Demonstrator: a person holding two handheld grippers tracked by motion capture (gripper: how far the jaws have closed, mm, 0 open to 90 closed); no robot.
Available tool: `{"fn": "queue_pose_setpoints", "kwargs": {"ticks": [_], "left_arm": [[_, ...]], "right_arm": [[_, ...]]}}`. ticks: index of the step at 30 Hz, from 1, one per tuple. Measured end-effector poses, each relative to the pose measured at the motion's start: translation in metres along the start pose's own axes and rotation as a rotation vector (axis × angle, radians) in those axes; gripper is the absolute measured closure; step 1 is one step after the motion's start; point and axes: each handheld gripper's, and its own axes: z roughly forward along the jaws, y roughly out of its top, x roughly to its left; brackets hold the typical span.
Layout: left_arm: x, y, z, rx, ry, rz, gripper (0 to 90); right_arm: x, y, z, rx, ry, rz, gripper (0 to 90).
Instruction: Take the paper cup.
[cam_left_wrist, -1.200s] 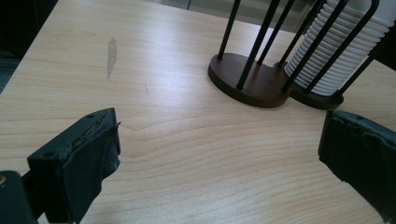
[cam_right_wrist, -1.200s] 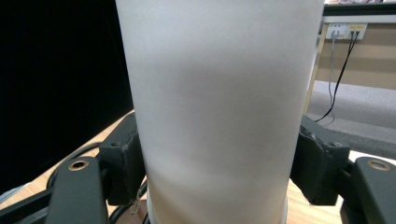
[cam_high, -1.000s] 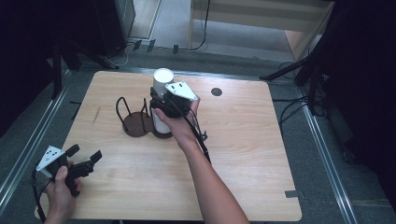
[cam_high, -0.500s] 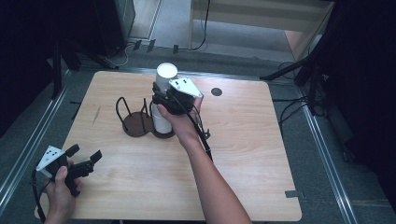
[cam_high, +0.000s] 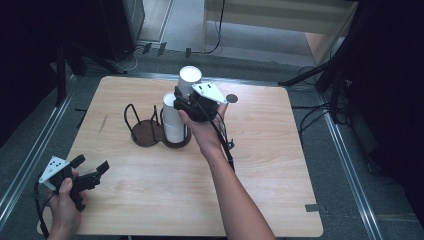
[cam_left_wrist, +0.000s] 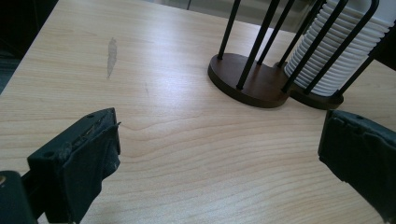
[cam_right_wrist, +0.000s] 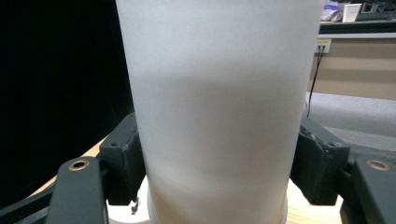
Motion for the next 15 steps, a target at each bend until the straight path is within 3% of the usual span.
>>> {"fn": "queue_pose_setpoints", "kwargs": {"ticks": [15], "left_arm": [[-0.001, 0.000, 0.000, 0.002, 0.003, 0.006, 0.0]], "right_arm": [[-0.036, -0.006, -0.035, 0.000, -0.072, 0.001, 28.7]]}}
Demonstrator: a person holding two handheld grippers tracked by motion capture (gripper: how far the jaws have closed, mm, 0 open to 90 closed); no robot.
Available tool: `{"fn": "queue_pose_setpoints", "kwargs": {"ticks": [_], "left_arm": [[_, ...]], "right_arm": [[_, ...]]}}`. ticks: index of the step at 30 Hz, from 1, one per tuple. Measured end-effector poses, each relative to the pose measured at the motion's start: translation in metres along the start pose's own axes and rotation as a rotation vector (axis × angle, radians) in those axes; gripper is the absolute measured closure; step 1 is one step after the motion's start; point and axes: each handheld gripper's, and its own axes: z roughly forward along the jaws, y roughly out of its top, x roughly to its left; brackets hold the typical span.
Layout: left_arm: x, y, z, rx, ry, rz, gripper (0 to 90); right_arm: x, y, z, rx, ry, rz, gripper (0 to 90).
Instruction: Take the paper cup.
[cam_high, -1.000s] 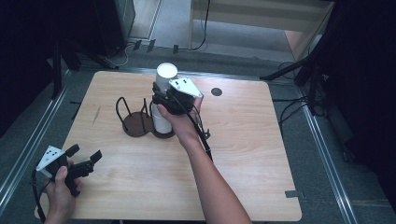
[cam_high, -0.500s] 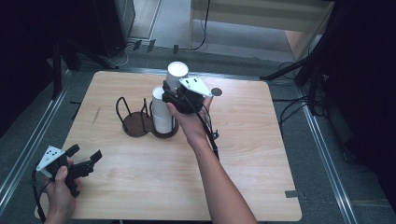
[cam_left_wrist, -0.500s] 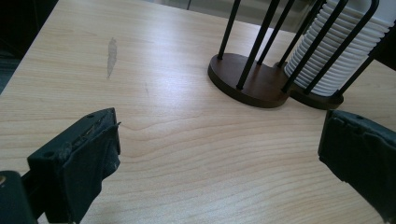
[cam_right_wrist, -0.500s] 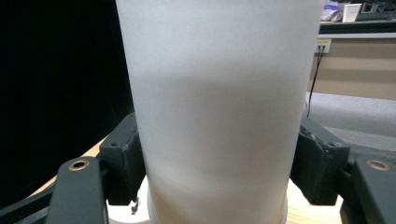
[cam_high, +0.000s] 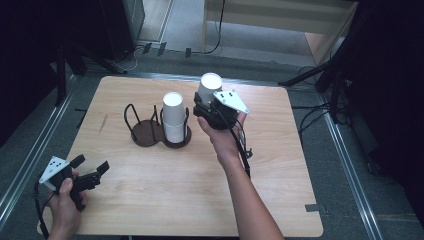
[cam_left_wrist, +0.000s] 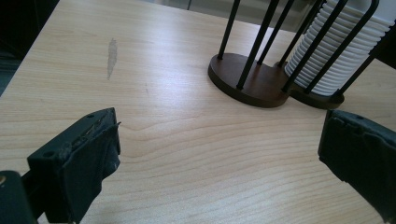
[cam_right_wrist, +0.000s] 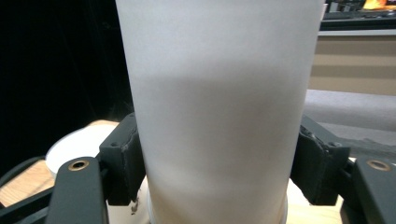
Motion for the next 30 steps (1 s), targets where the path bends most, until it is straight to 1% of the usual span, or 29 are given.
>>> {"fn": "queue_pose_setpoints", "kwargs": {"ticks": [1, 3, 4, 6, 7, 8, 9, 10, 11, 13, 14, 17, 18, 19, 20, 21, 22, 23, 25, 27, 29, 30], "left_arm": [[0.000, 0.000, 0.000, -0.001, 0.000, 0.004, 0.0], [-0.001, 0.000, 0.000, -0.006, -0.003, 0.009, 0.0], [-0.001, 0.000, -0.001, -0.006, -0.003, 0.019, 0.4], [-0.002, 0.000, -0.001, -0.012, 0.000, 0.021, 1.1], [-0.002, 0.000, -0.001, -0.015, -0.004, 0.023, 4.6], [-0.002, 0.000, -0.001, -0.014, -0.008, 0.024, 5.4], [-0.002, 0.000, -0.001, -0.014, -0.008, 0.024, 5.5], [-0.002, 0.000, -0.001, -0.017, -0.005, 0.024, 5.4], [-0.002, 0.000, -0.001, -0.019, -0.003, 0.023, 5.3], [-0.002, 0.000, -0.001, -0.010, -0.006, 0.023, 3.7], [-0.002, 0.000, 0.000, -0.006, -0.011, 0.028, 0.4], [-0.003, 0.001, -0.001, 0.010, -0.022, 0.034, 0.0], [-0.004, 0.002, -0.001, 0.020, -0.023, 0.039, 0.0], [-0.004, 0.002, -0.001, 0.020, -0.023, 0.039, 0.0], [-0.005, 0.002, -0.001, 0.033, -0.019, 0.046, 0.0], [-0.005, 0.002, -0.001, 0.033, -0.019, 0.046, 0.0], [-0.005, 0.002, -0.001, 0.035, -0.020, 0.050, 0.0], [-0.006, 0.002, -0.002, 0.038, -0.020, 0.052, 0.0], [-0.006, 0.002, -0.002, 0.035, -0.019, 0.051, 0.0], [-0.008, 0.003, -0.003, 0.031, -0.016, 0.059, 0.0], [-0.009, 0.003, -0.003, 0.022, -0.016, 0.062, 0.0], [-0.011, 0.004, -0.005, -0.003, -0.006, 0.063, 0.0]], "right_arm": [[-0.006, -0.003, -0.006, 0.006, -0.012, -0.005, 28.5], [-0.013, -0.006, -0.011, 0.012, -0.013, 0.000, 28.5], [-0.015, -0.008, -0.014, 0.014, -0.017, 0.003, 28.5], [-0.018, -0.009, -0.015, 0.015, -0.020, 0.001, 28.5], [-0.024, -0.014, -0.021, 0.022, -0.027, 0.006, 28.4], [-0.026, -0.016, -0.023, 0.026, -0.029, 0.009, 28.4], [-0.026, -0.016, -0.023, 0.026, -0.029, 0.009, 28.4], [-0.032, -0.020, -0.029, 0.030, -0.038, 0.017, 28.3], [-0.034, -0.022, -0.030, 0.032, -0.040, 0.019, 28.3], [-0.036, -0.023, -0.033, 0.031, -0.043, 0.019, 28.3], [-0.039, -0.025, -0.036, 0.032, -0.049, 0.022, 28.2], [-0.046, -0.030, -0.044, 0.029, -0.057, 0.024, 28.2], [-0.049, -0.032, -0.048, 0.025, -0.067, 0.019, 28.2], [-0.049, -0.032, -0.048, 0.025, -0.067, 0.019, 28.2], [-0.053, -0.036, -0.054, 0.018, -0.076, 0.025, 28.2], [-0.053, -0.036, -0.054, 0.018, -0.076, 0.025, 28.2], [-0.057, -0.040, -0.060, 0.013, -0.083, 0.030, 28.2], [-0.058, -0.042, -0.062, 0.012, -0.084, 0.030, 28.2], [-0.060, -0.045, -0.065, 0.014, -0.089, 0.030, 28.2], [-0.065, -0.051, -0.071, 0.023, -0.100, 0.033, 28.1], [-0.067, -0.052, -0.072, 0.025, -0.103, 0.038, 28.1], [-0.072, -0.057, -0.076, 0.028, -0.110, 0.051, 28.1]]}}
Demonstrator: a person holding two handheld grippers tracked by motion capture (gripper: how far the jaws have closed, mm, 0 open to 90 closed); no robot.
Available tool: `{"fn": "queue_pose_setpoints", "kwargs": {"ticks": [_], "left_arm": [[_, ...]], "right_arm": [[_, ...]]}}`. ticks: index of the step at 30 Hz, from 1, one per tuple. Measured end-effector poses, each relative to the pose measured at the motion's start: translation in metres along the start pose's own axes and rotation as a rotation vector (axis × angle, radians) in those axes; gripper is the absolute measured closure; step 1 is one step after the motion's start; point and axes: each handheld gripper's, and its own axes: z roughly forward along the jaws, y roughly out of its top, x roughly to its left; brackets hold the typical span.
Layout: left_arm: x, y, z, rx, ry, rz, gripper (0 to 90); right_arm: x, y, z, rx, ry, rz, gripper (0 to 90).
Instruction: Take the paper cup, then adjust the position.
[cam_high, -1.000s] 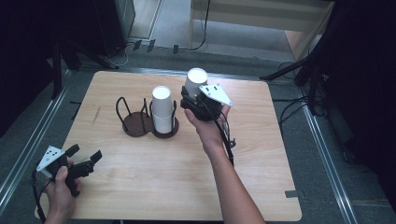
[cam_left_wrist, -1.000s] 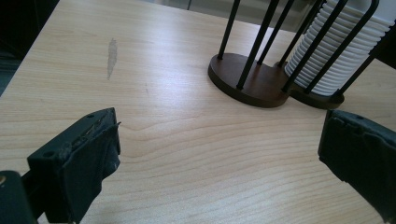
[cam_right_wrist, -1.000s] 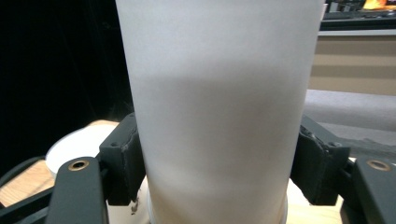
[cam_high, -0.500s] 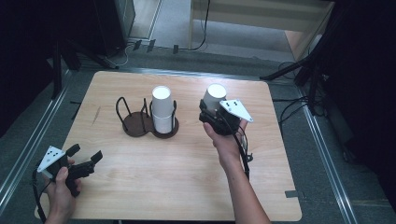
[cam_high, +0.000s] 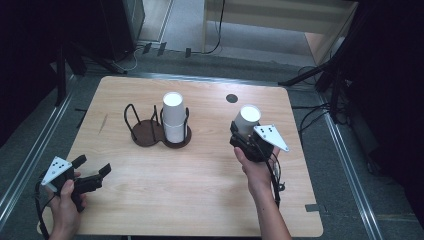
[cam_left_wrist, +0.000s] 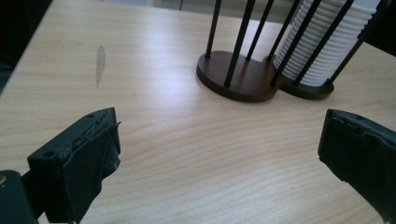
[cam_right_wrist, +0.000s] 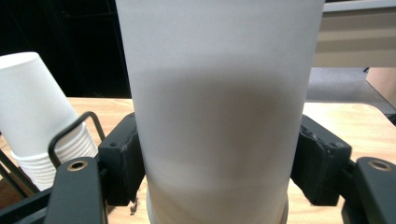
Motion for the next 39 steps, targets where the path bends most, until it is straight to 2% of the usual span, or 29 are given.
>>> {"fn": "queue_pose_setpoints", "kwargs": {"ticks": [2, 4, 11, 12, 13, 14, 15, 19, 22, 28, 36, 39], "left_arm": [[-0.002, 0.002, 0.000, -0.019, -0.005, -0.011, 0.7], [-0.006, 0.006, 0.001, -0.011, -0.008, 0.005, 8.1], [-0.022, 0.018, 0.006, 0.016, -0.039, 0.028, 8.1], [-0.030, 0.021, 0.008, 0.034, -0.069, 0.033, 7.4], [-0.030, 0.021, 0.008, 0.034, -0.069, 0.033, 4.4], [-0.034, 0.022, 0.010, 0.042, -0.113, 0.025, 4.4], [-0.037, 0.024, 0.012, 0.046, -0.127, 0.023, 0.0], [-0.043, 0.027, 0.019, 0.077, -0.114, 0.039, 0.0], [-0.047, 0.030, 0.024, 0.084, -0.122, 0.036, 0.0], [-0.068, 0.040, 0.035, 0.081, -0.143, 0.070, 0.0], [-0.103, 0.050, 0.054, 0.075, -0.209, 0.109, 0.0], [-0.113, 0.055, 0.059, 0.065, -0.233, 0.106, 0.0]], "right_arm": [[-0.002, -0.002, -0.001, 0.000, -0.004, 0.000, 28.1], [-0.008, -0.007, -0.004, 0.005, -0.014, 0.009, 28.1], [-0.016, -0.015, -0.012, 0.011, -0.024, 0.007, 28.1], [-0.018, -0.017, -0.014, 0.012, -0.028, -0.001, 28.1], [-0.018, -0.017, -0.014, 0.012, -0.028, -0.001, 28.1], [-0.019, -0.017, -0.016, 0.012, -0.031, -0.002, 28.1], [-0.020, -0.018, -0.018, 0.010, -0.033, -0.010, 28.2], [-0.022, -0.019, -0.021, 0.009, -0.025, -0.024, 28.2], [-0.022, -0.021, -0.022, 0.015, -0.015, -0.025, 28.2], [-0.018, -0.025, -0.026, 0.010, 0.003, -0.046, 28.4], [-0.013, -0.033, -0.026, 0.021, 0.014, -0.057, 28.7], [-0.012, -0.036, -0.026, 0.028, 0.017, -0.059, 28.7]]}}
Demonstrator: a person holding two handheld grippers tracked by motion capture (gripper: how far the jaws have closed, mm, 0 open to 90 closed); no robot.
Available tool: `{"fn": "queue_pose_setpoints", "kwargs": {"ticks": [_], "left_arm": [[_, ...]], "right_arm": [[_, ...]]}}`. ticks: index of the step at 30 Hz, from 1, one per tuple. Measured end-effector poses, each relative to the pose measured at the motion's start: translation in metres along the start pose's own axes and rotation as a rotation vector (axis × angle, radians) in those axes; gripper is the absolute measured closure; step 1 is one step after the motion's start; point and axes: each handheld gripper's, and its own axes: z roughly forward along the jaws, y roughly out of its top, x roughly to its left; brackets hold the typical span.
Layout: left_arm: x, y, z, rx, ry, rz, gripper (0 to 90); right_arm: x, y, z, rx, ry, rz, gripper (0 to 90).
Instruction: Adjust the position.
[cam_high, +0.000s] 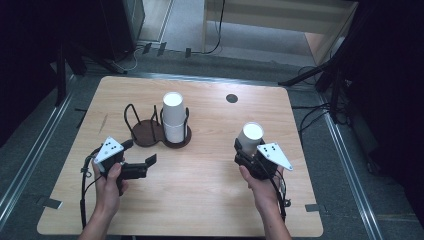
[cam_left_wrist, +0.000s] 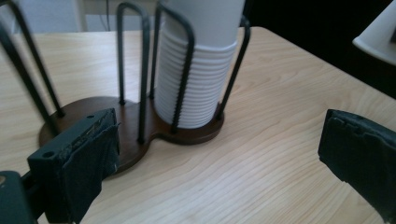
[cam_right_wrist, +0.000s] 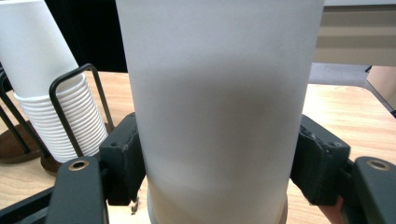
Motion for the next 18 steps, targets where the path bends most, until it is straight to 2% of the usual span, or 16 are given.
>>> {"fn": "queue_pose_setpoints", "kwargs": {"ticks": [5, 11, 15, 18], "left_arm": [[-0.011, 0.007, 0.008, -0.008, -0.047, 0.016, 0.0], [-0.033, 0.009, 0.024, 0.018, -0.135, 0.037, 0.0], [-0.042, 0.010, 0.028, 0.049, -0.172, 0.068, 0.0], [-0.044, 0.012, 0.027, 0.037, -0.205, 0.049, 0.0]], "right_arm": [[0.003, -0.006, -0.001, 0.006, 0.007, -0.015, 28.8], [0.010, -0.012, -0.003, 0.003, 0.024, -0.054, 29.2], [0.017, -0.018, -0.003, 0.007, 0.034, -0.080, 29.3], [0.022, -0.022, -0.002, 0.010, 0.039, -0.113, 29.4]]}}
